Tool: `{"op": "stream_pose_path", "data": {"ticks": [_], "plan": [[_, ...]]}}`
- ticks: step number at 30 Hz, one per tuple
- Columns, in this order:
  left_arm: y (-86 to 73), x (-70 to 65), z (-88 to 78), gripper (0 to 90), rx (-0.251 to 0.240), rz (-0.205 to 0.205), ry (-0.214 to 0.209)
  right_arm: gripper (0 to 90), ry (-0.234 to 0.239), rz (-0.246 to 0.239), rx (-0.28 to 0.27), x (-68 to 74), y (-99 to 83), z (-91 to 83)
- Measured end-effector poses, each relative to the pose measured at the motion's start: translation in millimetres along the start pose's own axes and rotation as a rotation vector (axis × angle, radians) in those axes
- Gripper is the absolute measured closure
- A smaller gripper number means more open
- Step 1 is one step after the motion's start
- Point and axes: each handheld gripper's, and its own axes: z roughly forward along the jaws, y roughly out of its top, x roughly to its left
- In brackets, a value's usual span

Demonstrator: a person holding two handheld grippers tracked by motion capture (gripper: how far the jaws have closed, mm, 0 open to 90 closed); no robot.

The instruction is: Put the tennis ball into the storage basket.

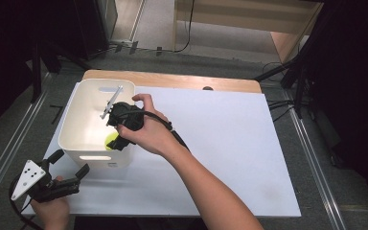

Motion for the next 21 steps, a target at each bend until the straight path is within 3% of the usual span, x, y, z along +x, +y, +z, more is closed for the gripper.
{"op": "stream_pose_path", "data": {"ticks": [8, 14, 21], "plan": [[0.1, 0.2, 0.0, 0.0, -0.001, -0.001, -0.002, 10.9, -0.015, 0.011, -0.021, 1.6, -4.6, -9.3], [0.1, 0.1, 0.1, 0.0, -0.001, -0.001, -0.001, 9.9, -0.024, 0.002, -0.044, 3.8, -8.9, -16.6], [0.1, 0.1, 0.1, 0.0, 0.001, -0.001, 0.000, 8.7, -0.050, 0.025, -0.063, 7.1, -15.8, -25.1]]}}
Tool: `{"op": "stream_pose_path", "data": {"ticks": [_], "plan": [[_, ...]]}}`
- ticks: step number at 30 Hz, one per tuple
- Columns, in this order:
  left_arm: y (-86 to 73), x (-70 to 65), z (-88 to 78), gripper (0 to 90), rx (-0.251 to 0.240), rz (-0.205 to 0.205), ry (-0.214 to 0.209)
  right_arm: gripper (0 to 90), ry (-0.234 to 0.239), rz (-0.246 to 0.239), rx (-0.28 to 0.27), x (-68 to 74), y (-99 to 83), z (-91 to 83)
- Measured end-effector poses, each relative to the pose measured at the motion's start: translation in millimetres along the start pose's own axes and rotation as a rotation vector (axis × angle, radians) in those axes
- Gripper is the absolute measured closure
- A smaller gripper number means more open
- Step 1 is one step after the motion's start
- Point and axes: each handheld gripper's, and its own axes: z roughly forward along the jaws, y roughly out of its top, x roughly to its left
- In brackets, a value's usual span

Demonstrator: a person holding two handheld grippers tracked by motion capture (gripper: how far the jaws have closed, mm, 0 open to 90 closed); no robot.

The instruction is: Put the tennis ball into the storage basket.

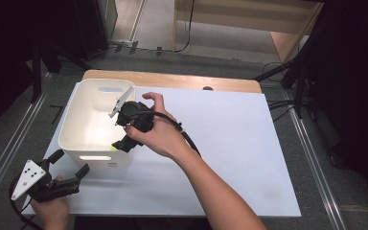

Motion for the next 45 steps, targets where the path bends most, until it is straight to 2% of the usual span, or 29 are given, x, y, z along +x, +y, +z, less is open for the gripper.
{"op": "stream_pose_path", "data": {"ticks": [6, 7, 17, 18, 19, 20, 45], "plan": [[0.0, -0.1, 0.0, 0.0, 0.002, 0.003, 0.001, 8.7, -0.014, 0.013, -0.029, -2.4, -11.1, -5.6], [0.0, -0.1, 0.1, 0.0, 0.003, 0.005, 0.001, 8.7, -0.014, 0.029, -0.017, -2.0, -13.0, -7.4], [-0.1, -0.4, 0.1, 0.0, 0.003, 0.006, 0.001, 8.6, -0.032, 0.066, -0.041, -5.6, -34.9, -14.2], [-0.1, -0.4, 0.1, 0.0, 0.003, 0.006, 0.002, 8.0, -0.035, 0.073, -0.041, -5.4, -37.0, -15.0], [-0.1, -0.5, 0.1, 0.0, 0.003, 0.006, 0.002, 2.4, -0.037, 0.078, -0.041, -5.4, -39.1, -15.7], [-0.1, -0.5, 0.1, 0.0, 0.003, 0.006, 0.001, 0.6, -0.038, 0.079, -0.041, -5.8, -41.0, -16.3], [-0.2, -0.6, 0.0, 0.0, 0.002, 0.006, 0.002, 0.0, -0.107, 0.155, -0.091, -7.2, -94.2, -25.3]]}}
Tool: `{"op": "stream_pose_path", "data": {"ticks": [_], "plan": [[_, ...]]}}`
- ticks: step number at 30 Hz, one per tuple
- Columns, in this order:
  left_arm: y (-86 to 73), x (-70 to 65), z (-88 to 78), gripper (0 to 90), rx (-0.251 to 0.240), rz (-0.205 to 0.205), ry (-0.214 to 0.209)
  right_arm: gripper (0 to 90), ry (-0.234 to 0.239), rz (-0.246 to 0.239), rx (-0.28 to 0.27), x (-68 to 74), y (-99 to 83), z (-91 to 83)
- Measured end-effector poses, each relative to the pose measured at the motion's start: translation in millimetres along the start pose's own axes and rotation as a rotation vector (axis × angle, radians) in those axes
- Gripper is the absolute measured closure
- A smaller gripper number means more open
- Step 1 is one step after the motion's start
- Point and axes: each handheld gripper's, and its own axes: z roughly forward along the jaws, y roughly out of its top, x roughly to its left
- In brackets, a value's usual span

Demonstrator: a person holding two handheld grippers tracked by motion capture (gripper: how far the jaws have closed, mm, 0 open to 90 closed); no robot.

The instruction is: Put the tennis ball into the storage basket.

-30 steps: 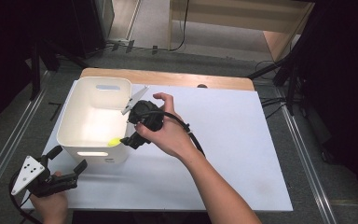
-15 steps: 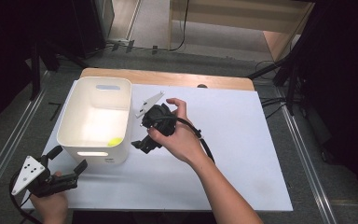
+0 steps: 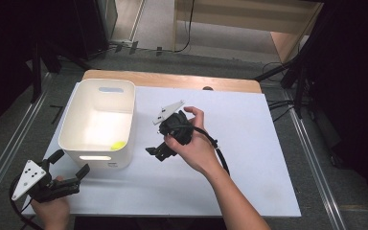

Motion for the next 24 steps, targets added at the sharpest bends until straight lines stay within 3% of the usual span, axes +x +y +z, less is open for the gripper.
{"op": "stream_pose_path", "data": {"ticks": [14, 24], "plan": [[-0.1, -0.4, 0.0, 0.0, 0.000, 0.002, 0.005, 0.0, -0.030, 0.049, -0.081, -6.1, -35.1, -12.0], [-0.1, -0.6, -0.1, 0.0, 0.001, 0.003, 0.004, 0.0, -0.078, 0.077, -0.164, -8.7, -65.4, -21.7]]}}
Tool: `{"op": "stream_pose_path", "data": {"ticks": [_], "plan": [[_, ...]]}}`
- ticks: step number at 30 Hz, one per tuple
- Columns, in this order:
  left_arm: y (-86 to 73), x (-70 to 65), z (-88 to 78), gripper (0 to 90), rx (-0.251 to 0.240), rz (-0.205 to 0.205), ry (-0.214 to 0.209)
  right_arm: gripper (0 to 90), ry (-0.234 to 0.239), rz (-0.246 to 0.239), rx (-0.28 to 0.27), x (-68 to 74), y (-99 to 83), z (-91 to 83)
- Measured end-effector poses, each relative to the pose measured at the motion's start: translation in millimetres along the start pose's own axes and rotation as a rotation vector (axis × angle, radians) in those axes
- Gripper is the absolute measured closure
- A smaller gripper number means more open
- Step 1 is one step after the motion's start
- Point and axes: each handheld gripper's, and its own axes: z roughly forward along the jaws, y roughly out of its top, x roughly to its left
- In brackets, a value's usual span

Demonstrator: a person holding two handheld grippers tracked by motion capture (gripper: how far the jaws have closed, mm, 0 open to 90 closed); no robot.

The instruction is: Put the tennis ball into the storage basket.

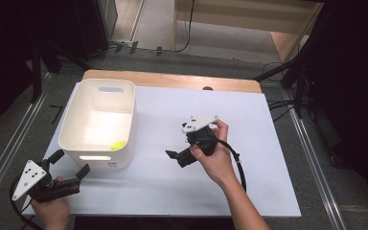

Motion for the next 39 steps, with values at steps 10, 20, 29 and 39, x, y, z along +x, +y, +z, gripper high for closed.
{"op": "stream_pose_path", "data": {"ticks": [10, 20, 29, 39], "plan": [[0.0, -0.1, -0.1, 0.0, 0.000, -0.001, -0.001, 0.0, -0.023, 0.031, -0.037, -2.8, -20.3, -10.0], [-0.1, -0.2, 0.0, 0.0, 0.000, 0.001, -0.002, 0.0, -0.042, 0.065, -0.077, -6.2, -44.6, -21.1], [-0.1, -0.4, 0.1, 0.0, 0.001, 0.001, -0.001, 0.0, -0.078, 0.084, -0.123, -9.0, -66.8, -36.3], [-0.1, -0.2, -0.4, 0.0, 0.002, 0.001, -0.001, 0.0, -0.115, 0.143, -0.166, -14.4, -93.2, -53.1]]}}
